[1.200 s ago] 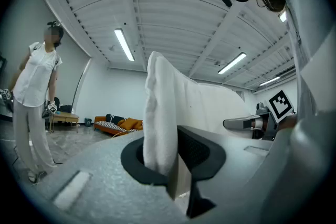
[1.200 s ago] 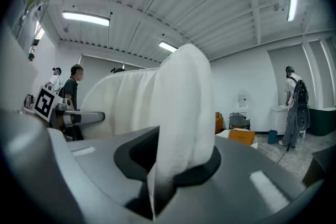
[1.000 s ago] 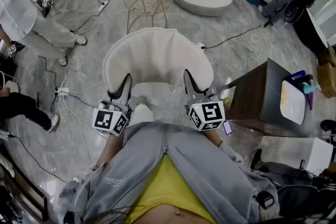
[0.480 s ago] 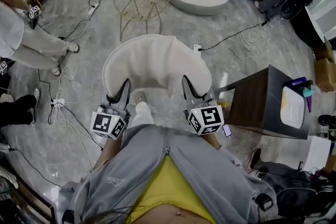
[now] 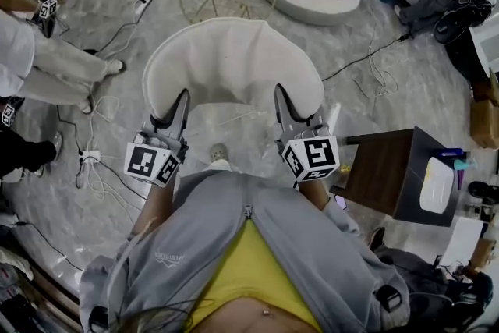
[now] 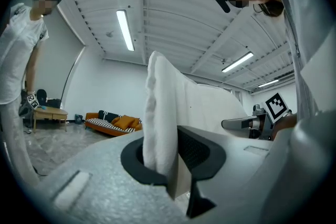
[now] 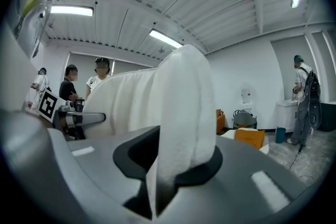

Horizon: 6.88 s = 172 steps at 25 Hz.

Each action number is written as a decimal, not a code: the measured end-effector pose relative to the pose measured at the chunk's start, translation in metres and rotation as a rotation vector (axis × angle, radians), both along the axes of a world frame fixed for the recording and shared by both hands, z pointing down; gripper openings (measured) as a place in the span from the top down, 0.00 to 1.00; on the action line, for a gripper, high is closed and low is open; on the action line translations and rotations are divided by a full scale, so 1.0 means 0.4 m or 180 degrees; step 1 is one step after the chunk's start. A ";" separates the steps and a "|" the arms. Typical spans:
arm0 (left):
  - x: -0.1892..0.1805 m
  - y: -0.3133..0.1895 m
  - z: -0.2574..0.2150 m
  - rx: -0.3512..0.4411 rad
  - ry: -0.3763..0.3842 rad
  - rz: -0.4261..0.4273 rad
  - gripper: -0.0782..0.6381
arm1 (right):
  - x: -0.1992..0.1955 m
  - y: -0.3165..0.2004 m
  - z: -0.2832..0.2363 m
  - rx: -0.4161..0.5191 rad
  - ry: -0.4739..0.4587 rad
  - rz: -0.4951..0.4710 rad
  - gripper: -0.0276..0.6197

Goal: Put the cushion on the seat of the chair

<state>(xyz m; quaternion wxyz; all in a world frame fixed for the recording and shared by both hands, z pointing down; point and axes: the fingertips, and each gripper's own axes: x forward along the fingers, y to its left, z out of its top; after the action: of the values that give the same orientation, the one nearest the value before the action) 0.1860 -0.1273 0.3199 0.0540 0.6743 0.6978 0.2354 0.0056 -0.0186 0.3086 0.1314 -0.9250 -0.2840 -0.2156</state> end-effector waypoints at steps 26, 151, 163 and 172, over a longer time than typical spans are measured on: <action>0.307 0.457 0.345 0.0145 -0.0174 0.0050 0.80 | 0.300 0.446 0.337 0.0201 -0.0118 0.0205 0.83; -0.432 0.490 0.471 0.0684 0.0776 0.2150 0.88 | -0.358 0.189 0.449 0.0040 -0.0093 0.2518 0.96; -0.601 0.496 -0.116 -0.0989 0.1004 0.2097 0.88 | -0.480 0.130 -0.106 -0.1475 0.0448 0.2657 0.96; -0.614 0.420 -0.171 -0.1177 0.1080 0.1904 0.88 | -0.508 0.059 -0.130 -0.1535 0.0587 0.2535 0.96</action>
<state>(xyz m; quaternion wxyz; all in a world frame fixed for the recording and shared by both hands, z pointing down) -0.0595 0.0408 0.2514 -0.0126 0.4494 0.8932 -0.0038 -0.1975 0.0052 0.2568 0.0100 -0.7635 -0.6457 0.0066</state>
